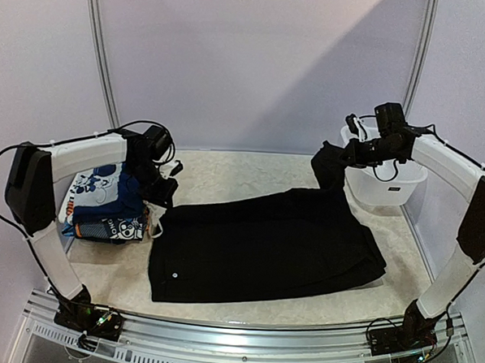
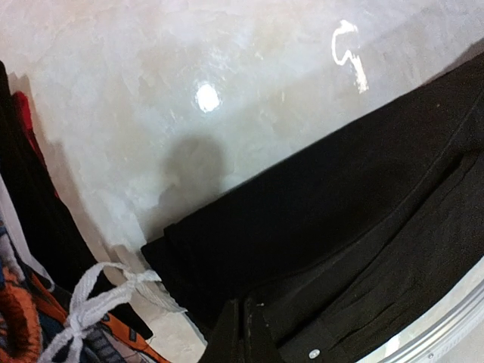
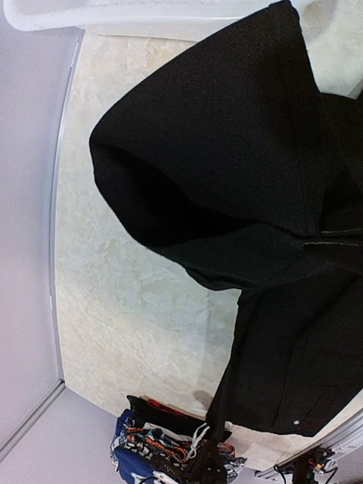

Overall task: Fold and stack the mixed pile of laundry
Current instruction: Fold the 1/3-folded shirt at the center of the board.

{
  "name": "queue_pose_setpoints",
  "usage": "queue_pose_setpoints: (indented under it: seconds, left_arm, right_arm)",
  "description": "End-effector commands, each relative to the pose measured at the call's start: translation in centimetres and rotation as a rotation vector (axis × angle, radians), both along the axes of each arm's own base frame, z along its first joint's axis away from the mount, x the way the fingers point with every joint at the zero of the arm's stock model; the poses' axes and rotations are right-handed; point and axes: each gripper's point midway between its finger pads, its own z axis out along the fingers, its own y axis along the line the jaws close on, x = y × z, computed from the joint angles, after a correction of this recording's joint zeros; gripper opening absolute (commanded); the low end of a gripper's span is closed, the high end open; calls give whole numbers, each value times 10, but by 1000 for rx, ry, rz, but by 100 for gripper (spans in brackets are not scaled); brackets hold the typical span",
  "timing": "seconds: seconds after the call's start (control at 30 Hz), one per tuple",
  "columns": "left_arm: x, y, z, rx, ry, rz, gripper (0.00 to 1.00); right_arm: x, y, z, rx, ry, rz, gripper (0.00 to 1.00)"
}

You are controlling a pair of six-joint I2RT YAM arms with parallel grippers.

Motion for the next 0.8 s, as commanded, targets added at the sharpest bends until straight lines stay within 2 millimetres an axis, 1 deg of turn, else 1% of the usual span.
queue_pose_setpoints:
  seconds: [0.0,0.17,0.27,0.3,0.37,0.5,0.6,0.77]
  left_arm:
    - [-20,1,1,15,10,-2,0]
    - [-35,4,-4,27,35,2,0]
    - [-43,4,-9,38,53,-1,0]
    - [-45,5,-11,43,59,-1,0]
    - [-49,5,-14,49,68,-1,0]
    - [-54,3,-18,55,81,-6,0]
    - [-57,2,-22,62,96,-12,0]
    - [-63,1,-32,86,122,-16,0]
  right_arm:
    - [-21,-11,2,-20,15,-28,0]
    - [-43,-19,-1,-20,42,-53,0]
    - [-59,-22,-6,-16,72,-66,0]
    - [-65,-23,-12,-17,90,-69,0]
    - [-77,-24,-14,-10,104,-73,0]
    - [-98,-22,-27,19,157,-77,0]
    - [-110,-23,-41,33,201,-95,0]
    - [-123,-26,-67,36,268,-136,0]
